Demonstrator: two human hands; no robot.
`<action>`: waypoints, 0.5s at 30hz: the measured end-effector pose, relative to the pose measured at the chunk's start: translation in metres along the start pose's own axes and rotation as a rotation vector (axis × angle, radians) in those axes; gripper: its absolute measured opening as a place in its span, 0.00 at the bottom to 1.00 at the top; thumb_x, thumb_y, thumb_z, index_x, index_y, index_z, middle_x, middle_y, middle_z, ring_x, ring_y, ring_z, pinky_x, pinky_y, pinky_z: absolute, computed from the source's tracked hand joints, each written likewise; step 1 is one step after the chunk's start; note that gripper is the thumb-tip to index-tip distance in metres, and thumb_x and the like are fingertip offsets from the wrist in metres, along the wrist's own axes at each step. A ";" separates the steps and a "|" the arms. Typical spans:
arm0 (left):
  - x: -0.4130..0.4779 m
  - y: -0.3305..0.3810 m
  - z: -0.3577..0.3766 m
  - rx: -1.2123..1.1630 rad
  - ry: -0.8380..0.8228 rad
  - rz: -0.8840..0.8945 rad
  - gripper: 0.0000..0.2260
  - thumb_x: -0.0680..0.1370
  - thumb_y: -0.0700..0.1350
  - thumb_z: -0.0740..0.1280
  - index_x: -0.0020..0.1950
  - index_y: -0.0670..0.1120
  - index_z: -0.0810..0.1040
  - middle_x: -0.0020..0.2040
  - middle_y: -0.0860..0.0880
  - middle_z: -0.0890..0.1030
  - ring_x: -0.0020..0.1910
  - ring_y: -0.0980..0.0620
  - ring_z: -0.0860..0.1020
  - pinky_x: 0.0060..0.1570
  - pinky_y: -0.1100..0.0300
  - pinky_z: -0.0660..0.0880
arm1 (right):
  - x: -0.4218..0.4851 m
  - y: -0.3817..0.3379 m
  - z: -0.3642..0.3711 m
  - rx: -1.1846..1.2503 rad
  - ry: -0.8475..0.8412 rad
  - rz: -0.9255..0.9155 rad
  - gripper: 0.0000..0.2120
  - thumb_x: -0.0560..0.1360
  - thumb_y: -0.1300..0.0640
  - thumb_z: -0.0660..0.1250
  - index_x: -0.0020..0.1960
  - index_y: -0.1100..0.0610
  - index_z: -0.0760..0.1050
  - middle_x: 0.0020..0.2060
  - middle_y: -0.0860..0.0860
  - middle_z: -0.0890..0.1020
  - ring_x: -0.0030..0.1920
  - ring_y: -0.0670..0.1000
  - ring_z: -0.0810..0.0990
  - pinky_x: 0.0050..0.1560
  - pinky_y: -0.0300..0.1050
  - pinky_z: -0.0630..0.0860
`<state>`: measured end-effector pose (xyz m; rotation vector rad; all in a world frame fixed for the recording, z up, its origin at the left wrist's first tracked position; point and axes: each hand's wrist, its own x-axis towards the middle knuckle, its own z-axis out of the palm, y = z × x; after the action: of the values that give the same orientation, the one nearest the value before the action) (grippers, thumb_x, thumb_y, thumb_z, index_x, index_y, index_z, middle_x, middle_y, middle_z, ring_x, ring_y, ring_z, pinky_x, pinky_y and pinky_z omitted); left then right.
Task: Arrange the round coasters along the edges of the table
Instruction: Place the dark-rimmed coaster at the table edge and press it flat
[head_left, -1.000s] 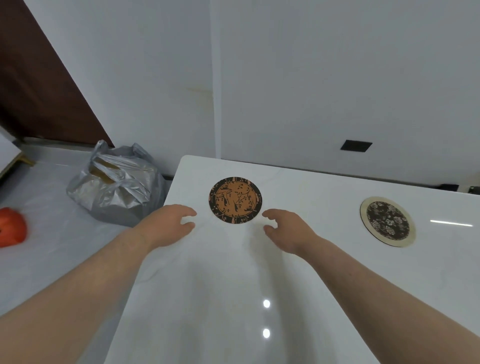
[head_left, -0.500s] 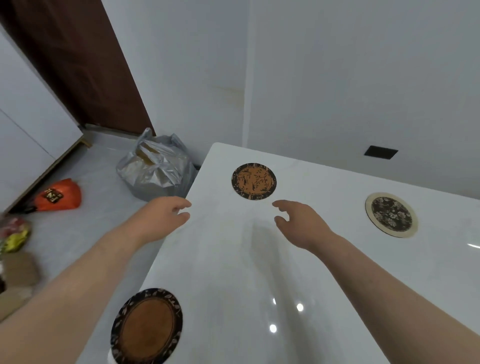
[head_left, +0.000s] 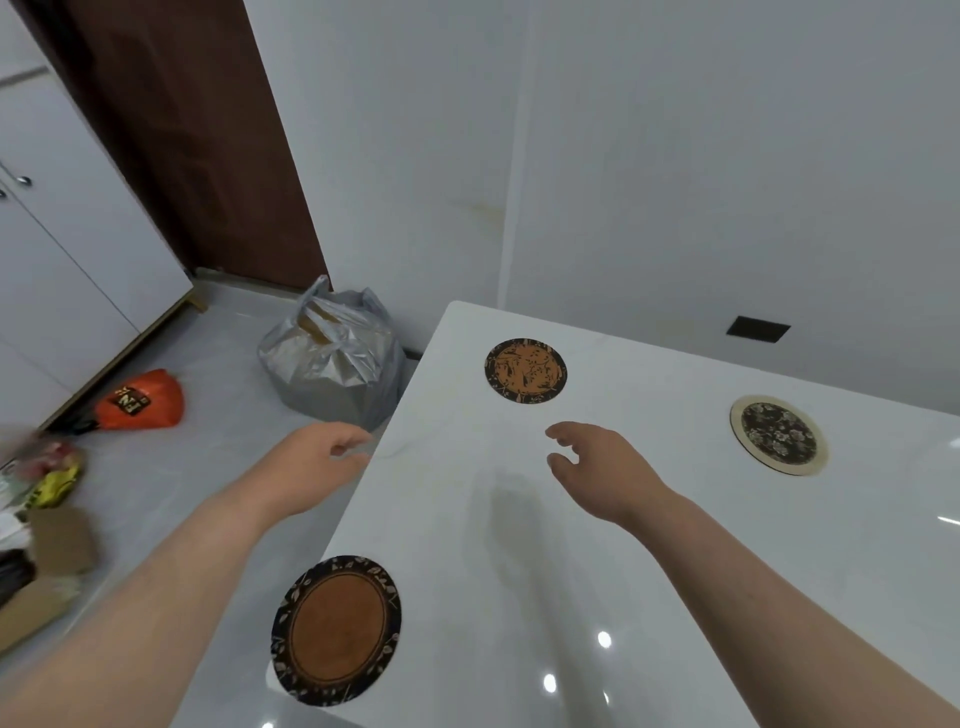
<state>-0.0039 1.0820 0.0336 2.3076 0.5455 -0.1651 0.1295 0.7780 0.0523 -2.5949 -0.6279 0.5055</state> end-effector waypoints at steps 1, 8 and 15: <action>-0.003 -0.004 -0.003 -0.005 -0.004 -0.003 0.16 0.77 0.44 0.67 0.65 0.47 0.76 0.60 0.52 0.79 0.60 0.54 0.75 0.62 0.59 0.69 | -0.004 -0.004 0.003 0.005 0.001 0.004 0.19 0.79 0.51 0.60 0.70 0.49 0.69 0.64 0.48 0.77 0.62 0.49 0.75 0.60 0.45 0.72; -0.029 -0.034 -0.029 0.055 -0.039 0.032 0.17 0.77 0.47 0.67 0.66 0.49 0.75 0.64 0.50 0.77 0.63 0.53 0.74 0.63 0.57 0.69 | -0.039 -0.039 0.023 -0.069 -0.022 0.027 0.19 0.79 0.51 0.59 0.70 0.49 0.69 0.65 0.48 0.76 0.64 0.50 0.74 0.61 0.46 0.71; -0.065 -0.080 -0.055 0.083 -0.060 0.083 0.17 0.77 0.46 0.68 0.66 0.47 0.76 0.64 0.49 0.78 0.62 0.53 0.75 0.63 0.58 0.69 | -0.085 -0.081 0.051 -0.083 -0.024 0.089 0.20 0.79 0.51 0.59 0.70 0.49 0.69 0.66 0.49 0.75 0.65 0.50 0.73 0.63 0.46 0.71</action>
<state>-0.0991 1.1496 0.0389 2.3925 0.4193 -0.2199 0.0085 0.8167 0.0682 -2.7084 -0.5536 0.5509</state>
